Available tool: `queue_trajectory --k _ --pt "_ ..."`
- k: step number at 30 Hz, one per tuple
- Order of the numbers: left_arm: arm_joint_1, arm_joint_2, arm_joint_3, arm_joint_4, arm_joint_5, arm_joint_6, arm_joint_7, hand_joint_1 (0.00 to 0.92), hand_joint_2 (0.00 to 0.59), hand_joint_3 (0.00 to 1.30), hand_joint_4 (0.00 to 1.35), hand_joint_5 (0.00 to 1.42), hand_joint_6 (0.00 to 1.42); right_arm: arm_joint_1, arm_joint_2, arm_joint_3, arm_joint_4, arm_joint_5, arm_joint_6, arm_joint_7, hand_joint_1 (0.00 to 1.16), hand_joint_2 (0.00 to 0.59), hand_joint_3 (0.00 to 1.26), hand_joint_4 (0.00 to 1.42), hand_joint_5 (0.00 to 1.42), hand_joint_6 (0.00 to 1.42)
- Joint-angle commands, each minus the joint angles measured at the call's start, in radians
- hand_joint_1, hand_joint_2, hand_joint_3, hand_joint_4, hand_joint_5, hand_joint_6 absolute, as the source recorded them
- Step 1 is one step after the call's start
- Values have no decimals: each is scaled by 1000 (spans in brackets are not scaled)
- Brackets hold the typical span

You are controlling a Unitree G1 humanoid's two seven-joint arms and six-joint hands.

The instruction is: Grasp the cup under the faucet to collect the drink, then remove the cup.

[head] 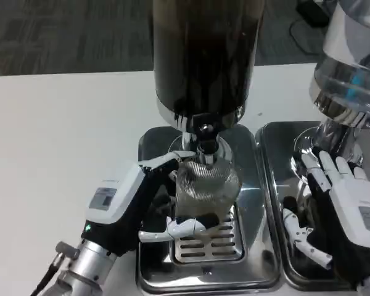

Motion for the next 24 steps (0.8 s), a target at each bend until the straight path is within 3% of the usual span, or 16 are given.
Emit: queue_trajectory --k 1,8,15,24 --pt "-49 -9 -33 33 17 -12 47 354 155 501 534 752 665 0 6 -8 -13 6 2 -1 244 479 84 0 0 0" --pt "-87 -11 -80 85 34 -1 74 355 156 501 534 752 664 5 17 -9 -20 -4 10 -4 250 479 84 0 0 0" --pt "-78 13 -107 81 38 22 88 341 141 488 512 734 632 -3 17 -4 -10 0 7 0 253 479 84 0 0 0" --pt "-28 49 -102 4 12 91 47 246 102 386 373 606 441 -18 9 -4 1 14 -3 8 255 479 84 0 0 0"
